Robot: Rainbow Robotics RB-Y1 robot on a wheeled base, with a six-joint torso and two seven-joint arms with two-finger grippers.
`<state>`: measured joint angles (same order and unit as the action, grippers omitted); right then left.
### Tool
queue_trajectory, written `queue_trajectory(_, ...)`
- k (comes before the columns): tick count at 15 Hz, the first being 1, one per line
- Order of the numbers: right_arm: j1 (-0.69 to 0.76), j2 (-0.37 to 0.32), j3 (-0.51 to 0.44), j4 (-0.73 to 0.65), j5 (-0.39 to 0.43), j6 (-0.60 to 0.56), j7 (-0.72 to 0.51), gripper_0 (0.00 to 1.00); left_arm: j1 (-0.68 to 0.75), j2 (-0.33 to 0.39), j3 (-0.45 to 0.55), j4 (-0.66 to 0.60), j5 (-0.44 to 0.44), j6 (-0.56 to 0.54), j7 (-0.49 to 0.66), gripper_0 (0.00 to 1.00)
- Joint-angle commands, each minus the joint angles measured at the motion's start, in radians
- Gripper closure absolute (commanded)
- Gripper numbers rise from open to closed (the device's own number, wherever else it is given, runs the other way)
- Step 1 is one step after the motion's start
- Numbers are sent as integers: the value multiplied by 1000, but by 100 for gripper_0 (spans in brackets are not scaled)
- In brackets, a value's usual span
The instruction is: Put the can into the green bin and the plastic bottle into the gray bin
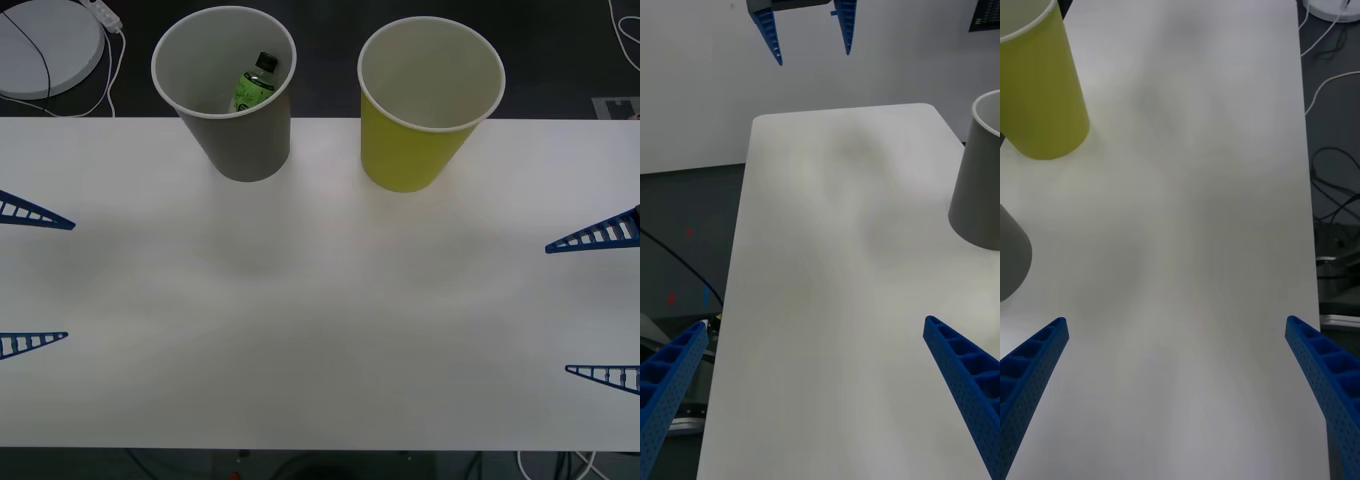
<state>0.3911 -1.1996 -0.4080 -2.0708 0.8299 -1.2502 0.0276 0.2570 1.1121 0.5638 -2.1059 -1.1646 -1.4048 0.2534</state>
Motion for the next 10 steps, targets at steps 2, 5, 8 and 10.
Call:
queue_trajectory(2, 0, 0, 0, 0, 0, 0, 0, 0, 7, 0, 7, -6, 5, -17, -11, 0)
queue_trajectory(5, 0, 0, 0, 0, 0, 0, 0, 0, 7, 0, 7, -6, 14, -17, -6, 0)
queue_trajectory(8, 0, 0, 0, 0, 0, 0, 0, 0, 7, 0, 2, -6, 16, -19, -6, 0)
queue_trajectory(10, 0, 0, 0, 0, 0, 0, 0, 0, 7, 0, 2, -6, 16, -19, -6, 0)
